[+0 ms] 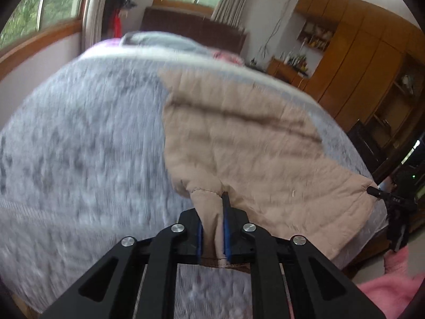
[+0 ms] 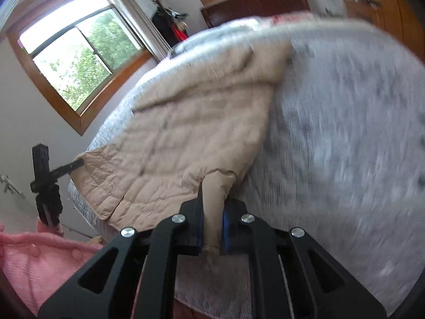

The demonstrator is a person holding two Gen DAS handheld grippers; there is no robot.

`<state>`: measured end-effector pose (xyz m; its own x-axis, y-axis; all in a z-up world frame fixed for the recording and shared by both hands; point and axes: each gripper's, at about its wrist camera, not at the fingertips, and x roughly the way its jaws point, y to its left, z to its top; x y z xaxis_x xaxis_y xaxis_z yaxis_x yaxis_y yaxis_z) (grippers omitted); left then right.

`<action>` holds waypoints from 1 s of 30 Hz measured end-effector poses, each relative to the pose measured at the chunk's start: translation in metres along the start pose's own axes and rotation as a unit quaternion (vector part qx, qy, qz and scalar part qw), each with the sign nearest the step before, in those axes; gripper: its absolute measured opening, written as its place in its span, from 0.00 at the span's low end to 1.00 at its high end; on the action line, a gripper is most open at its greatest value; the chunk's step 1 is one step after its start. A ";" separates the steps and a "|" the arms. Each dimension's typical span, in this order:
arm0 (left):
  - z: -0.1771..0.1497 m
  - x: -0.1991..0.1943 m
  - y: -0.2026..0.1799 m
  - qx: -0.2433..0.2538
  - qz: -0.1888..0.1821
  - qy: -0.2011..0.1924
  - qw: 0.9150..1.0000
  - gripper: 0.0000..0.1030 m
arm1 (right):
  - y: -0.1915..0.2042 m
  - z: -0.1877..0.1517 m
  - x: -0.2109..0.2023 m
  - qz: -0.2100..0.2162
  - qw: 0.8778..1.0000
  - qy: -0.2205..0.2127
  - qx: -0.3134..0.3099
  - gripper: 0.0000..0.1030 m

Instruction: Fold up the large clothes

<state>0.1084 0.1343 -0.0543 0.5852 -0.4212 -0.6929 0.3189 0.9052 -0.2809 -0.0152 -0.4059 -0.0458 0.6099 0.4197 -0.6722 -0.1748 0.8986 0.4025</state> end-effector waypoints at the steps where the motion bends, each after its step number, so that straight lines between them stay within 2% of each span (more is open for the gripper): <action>1: 0.013 -0.001 -0.002 0.003 -0.002 -0.007 1.000 0.11 | 0.003 0.010 -0.002 0.000 1.000 -0.006 -0.008 0.09; 3: 0.039 -0.001 -0.004 0.005 -0.009 -0.018 1.000 0.11 | 0.008 0.038 -0.005 -0.001 1.000 -0.017 -0.021 0.09; 6: 0.077 0.005 -0.011 0.028 0.005 -0.039 0.999 0.11 | 0.004 0.073 -0.003 -0.004 0.999 -0.023 -0.024 0.09; 9: 0.119 0.020 -0.013 0.042 0.012 -0.050 0.998 0.11 | -0.010 0.118 0.010 0.008 1.000 -0.017 0.004 0.09; 13: 0.165 0.045 -0.008 0.042 0.009 -0.062 0.997 0.11 | -0.028 0.163 0.029 0.002 0.999 -0.013 0.033 0.09; 17: 0.212 0.083 0.003 0.023 0.012 -0.064 0.998 0.12 | -0.053 0.202 0.056 0.000 0.998 -0.005 0.067 0.09; 24: 0.259 0.149 0.025 -0.010 0.038 -0.044 0.998 0.12 | -0.101 0.254 0.114 -0.019 0.992 0.024 0.120 0.09; 30: 0.277 0.223 0.051 -0.037 0.056 0.014 0.998 0.12 | -0.130 0.274 0.173 -0.036 0.986 0.066 0.149 0.09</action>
<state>0.4620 0.0714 -0.0389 0.5932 -0.3163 -0.7403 0.1968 0.9487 -0.2476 0.3250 -0.4851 -0.0440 0.5025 0.3870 -0.7731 0.1121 0.8575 0.5021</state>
